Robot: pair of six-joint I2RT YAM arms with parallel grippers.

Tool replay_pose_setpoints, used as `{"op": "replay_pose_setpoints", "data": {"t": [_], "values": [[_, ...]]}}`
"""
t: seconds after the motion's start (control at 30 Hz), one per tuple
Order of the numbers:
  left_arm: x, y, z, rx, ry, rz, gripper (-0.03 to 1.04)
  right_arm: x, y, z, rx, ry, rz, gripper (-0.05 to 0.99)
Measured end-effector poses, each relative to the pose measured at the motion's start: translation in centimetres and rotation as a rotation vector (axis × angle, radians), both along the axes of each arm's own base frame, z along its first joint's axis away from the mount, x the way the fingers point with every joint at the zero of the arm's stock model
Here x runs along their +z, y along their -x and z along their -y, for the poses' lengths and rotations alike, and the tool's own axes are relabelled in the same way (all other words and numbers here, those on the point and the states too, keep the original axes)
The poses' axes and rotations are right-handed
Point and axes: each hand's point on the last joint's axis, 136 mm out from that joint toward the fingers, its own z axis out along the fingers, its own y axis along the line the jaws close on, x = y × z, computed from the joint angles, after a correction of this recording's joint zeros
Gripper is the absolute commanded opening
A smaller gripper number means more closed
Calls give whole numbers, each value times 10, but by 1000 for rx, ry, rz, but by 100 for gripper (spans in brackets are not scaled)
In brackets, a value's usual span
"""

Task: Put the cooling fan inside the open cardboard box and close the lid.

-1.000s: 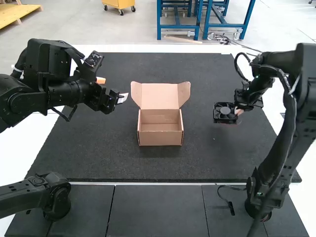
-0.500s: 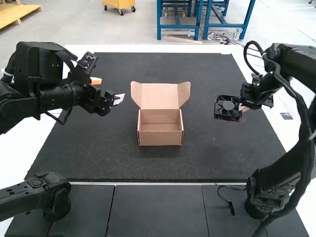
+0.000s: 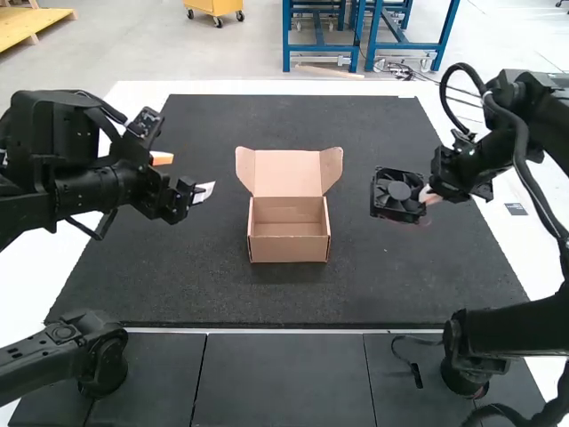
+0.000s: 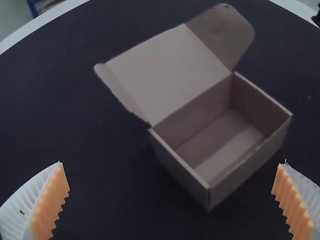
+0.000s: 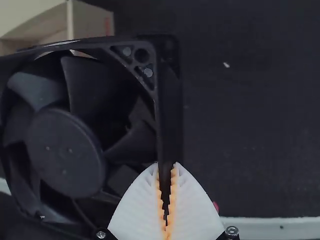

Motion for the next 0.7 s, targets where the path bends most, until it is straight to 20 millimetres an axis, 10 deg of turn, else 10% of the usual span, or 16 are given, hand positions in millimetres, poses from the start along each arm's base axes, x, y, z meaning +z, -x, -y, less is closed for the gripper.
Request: {"op": "replay_pose_setpoints", "data": {"t": [0.7], "values": [[-10, -1, 0, 3, -13, -17, 96, 8, 27, -106, 177, -132, -30, -2]]}}
